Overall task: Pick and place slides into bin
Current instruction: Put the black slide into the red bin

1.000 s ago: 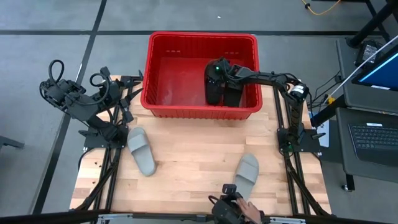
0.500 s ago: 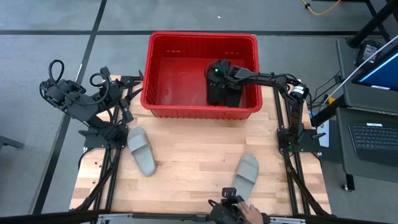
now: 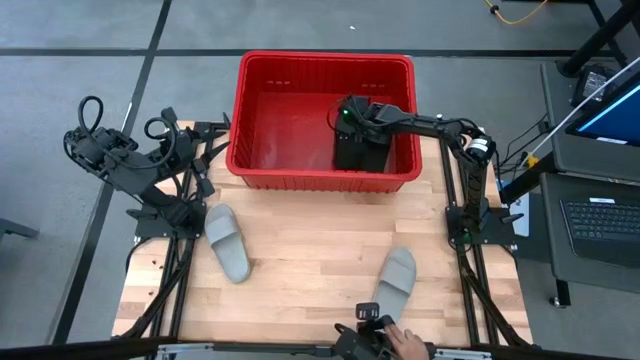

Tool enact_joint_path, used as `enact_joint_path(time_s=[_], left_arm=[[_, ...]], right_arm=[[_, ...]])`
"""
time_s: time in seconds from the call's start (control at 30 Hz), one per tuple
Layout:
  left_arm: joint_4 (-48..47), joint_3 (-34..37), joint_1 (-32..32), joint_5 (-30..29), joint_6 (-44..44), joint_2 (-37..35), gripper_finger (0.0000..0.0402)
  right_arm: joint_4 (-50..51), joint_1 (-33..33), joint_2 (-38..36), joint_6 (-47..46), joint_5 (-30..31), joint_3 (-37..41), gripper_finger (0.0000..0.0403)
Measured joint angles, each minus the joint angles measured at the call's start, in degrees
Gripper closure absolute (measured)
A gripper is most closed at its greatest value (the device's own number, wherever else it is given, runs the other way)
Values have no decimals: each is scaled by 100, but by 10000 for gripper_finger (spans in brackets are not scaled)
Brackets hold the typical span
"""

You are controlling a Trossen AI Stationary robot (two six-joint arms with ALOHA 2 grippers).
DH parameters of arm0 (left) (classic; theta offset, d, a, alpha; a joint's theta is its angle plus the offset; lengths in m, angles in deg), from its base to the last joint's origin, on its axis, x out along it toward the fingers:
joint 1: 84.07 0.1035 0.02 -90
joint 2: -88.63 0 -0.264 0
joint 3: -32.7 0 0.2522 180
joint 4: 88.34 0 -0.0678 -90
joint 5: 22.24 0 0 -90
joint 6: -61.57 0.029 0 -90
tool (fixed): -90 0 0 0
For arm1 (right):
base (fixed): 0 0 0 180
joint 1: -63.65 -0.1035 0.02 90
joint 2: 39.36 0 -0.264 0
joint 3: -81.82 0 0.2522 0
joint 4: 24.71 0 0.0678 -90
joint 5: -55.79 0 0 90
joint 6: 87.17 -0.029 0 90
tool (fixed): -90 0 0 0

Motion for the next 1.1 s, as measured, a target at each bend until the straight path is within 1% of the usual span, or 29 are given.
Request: enact_joint_path(time_s=[0.1, 0.23, 0.43, 0.7, 0.9, 1.1], left_arm=[[-1, 0, 1, 0, 0, 0, 313], [-1, 0, 0, 1, 0, 0, 313], [-1, 0, 1, 1, 0, 0, 313], [-1, 0, -1, 1, 0, 1, 313], [-1, 0, 0, 3, 0, 0, 313], [-1, 0, 0, 3, 0, 0, 313]], right_arm=[[137, 0, 0, 100, -32, -6, 387], [268, -11, 0, 88, -291, -12, 387], [316, -67, 0, 88, -308, -14, 387], [396, -194, -2, 129, -482, -16, 387], [410, -212, -2, 386, -488, -16, 388], [643, -219, -7, 412, -509, -23, 388]])
